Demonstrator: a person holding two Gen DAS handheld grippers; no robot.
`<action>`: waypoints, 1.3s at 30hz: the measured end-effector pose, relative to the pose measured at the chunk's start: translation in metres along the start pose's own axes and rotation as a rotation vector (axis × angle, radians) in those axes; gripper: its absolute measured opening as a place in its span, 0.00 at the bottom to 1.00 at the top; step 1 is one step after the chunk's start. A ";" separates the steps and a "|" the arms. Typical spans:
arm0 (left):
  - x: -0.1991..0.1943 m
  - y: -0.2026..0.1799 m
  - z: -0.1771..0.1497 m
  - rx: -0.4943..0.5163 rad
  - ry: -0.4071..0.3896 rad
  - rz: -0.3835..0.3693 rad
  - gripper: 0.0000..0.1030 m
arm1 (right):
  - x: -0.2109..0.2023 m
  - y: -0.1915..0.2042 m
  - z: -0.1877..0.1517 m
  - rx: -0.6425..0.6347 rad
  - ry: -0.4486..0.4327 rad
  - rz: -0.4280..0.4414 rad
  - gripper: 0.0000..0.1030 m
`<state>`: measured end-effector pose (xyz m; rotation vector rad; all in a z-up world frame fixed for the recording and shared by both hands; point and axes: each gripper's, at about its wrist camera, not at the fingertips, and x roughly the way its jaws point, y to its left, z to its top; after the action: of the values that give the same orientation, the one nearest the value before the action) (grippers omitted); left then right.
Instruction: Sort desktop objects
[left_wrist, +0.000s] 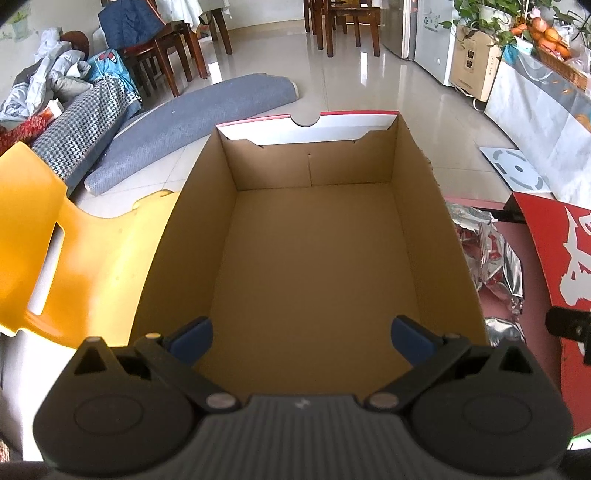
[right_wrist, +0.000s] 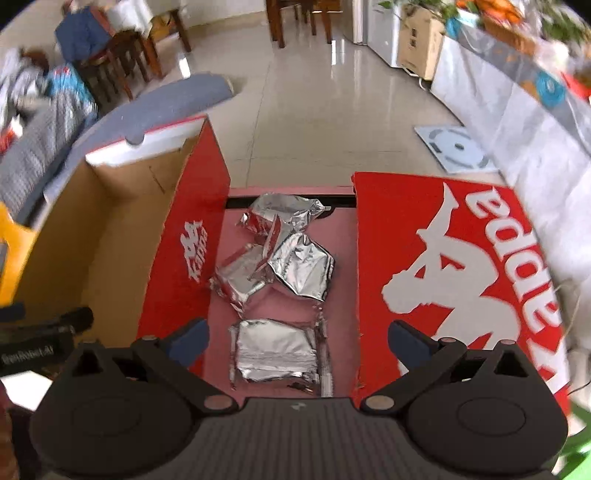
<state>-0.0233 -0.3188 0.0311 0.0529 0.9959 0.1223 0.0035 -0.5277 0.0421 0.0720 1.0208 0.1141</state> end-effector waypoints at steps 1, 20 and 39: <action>0.000 0.000 0.000 0.003 -0.001 0.001 1.00 | -0.001 -0.001 -0.001 0.017 -0.015 0.003 1.00; 0.005 0.009 0.001 0.000 0.014 0.033 1.00 | 0.001 0.035 -0.003 -0.251 -0.074 -0.137 1.00; 0.000 0.008 -0.002 0.005 -0.022 0.062 1.00 | 0.002 0.023 0.000 -0.141 -0.044 -0.048 1.00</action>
<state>-0.0259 -0.3111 0.0309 0.0896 0.9731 0.1762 0.0034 -0.5047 0.0426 -0.0780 0.9678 0.1395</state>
